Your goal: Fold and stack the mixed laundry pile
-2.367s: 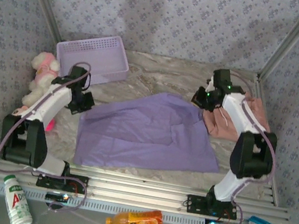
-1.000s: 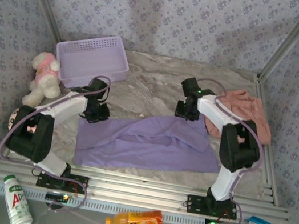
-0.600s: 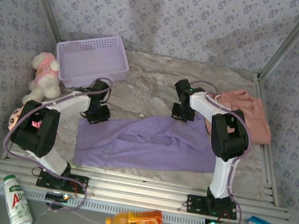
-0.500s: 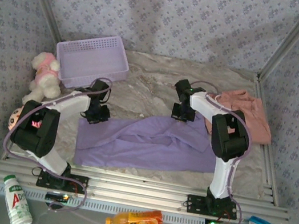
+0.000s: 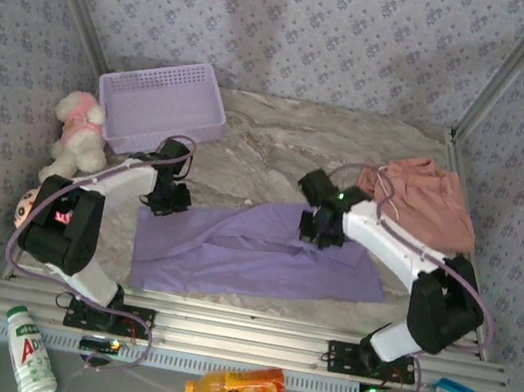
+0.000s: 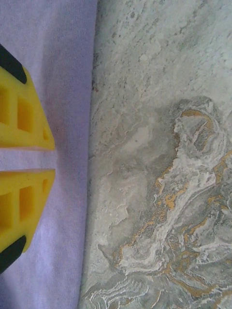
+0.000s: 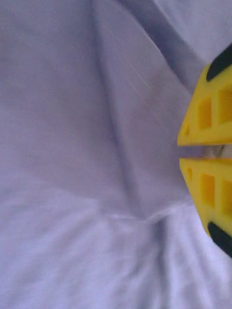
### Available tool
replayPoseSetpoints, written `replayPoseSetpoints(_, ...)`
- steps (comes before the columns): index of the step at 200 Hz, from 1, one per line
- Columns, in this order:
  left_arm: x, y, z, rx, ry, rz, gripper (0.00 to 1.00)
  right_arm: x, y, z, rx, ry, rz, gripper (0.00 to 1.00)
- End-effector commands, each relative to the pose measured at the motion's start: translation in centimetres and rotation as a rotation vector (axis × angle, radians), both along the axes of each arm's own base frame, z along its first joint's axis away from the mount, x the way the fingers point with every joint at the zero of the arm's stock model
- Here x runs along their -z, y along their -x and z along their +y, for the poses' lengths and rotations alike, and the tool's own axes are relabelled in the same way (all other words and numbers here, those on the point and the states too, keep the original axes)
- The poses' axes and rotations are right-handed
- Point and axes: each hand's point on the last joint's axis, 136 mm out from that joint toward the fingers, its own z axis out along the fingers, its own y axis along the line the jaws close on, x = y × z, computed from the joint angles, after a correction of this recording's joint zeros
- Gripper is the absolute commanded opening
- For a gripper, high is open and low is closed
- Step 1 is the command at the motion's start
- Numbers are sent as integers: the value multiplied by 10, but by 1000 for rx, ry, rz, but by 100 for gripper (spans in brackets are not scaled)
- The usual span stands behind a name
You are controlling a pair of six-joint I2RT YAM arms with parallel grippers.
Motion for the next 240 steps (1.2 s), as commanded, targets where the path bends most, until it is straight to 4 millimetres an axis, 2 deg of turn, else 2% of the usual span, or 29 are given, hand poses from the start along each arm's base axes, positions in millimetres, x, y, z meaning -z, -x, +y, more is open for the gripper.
replayPoseSetpoints(1, -7, -2, 5, 23, -24, -8, 19, 1, 41, -15, 93, -7, 81, 24)
replayPoseSetpoints(6, -8, -3, 4, 26, -23, -11, 20, -1, 47, -20, 118, -9, 84, 31)
replayPoseSetpoints(15, -8, -5, 5, 29, -25, -13, 21, -8, 42, -33, 165, -20, 39, 37)
replayPoseSetpoints(36, -9, -8, 3, 42, -23, -8, 21, -17, 19, -63, 288, -60, -50, 39)
replayPoseSetpoints(48, -8, -10, 1, 43, -19, -6, 21, -13, 3, -81, 365, -86, -77, 39)
replayPoseSetpoints(66, -7, -11, -1, 43, -10, -1, 21, -3, -12, -96, 440, -127, -65, 41)
replayPoseSetpoints(97, -6, -8, -1, 36, -7, -2, 21, 21, -21, -91, 452, -158, -18, 54)
replayPoseSetpoints(104, -6, -7, -1, 31, -7, -1, 21, 29, -17, -87, 461, -175, 10, 57)
replayPoseSetpoints(119, -3, -4, 0, 24, -4, 5, 21, 42, -21, -85, 510, -221, 16, 58)
replayPoseSetpoints(138, -3, -3, 0, 24, -2, 7, 21, 52, -36, -82, 554, -277, -16, 58)
replayPoseSetpoints(150, -3, -3, 0, 26, -2, 6, 21, 56, -42, -83, 567, -274, -28, 52)
replayPoseSetpoints(159, -2, -2, 0, 28, -4, 8, 21, 57, -45, -82, 575, -284, -24, 36)
replayPoseSetpoints(160, -3, -2, 0, 28, -5, 6, 21, 58, -46, -82, 576, -284, -25, 30)
replayPoseSetpoints(165, -3, -3, 0, 27, -5, 6, 21, 56, -47, -83, 579, -284, -32, 21)
replayPoseSetpoints(166, -3, -3, 0, 28, -5, 5, 21, 56, -48, -83, 582, -281, -37, 16)
replayPoseSetpoints(177, -3, -4, 0, 28, -4, 2, 21, 51, -49, -86, 585, -267, -52, 0)
replayPoseSetpoints(212, -1, -4, -1, 28, 1, 1, 21, 32, -18, -96, 575, -233, -54, 0)
replayPoseSetpoints(240, 1, -6, -4, 35, 11, 2, 21, 32, 38, -93, 572, -203, 27, 0)
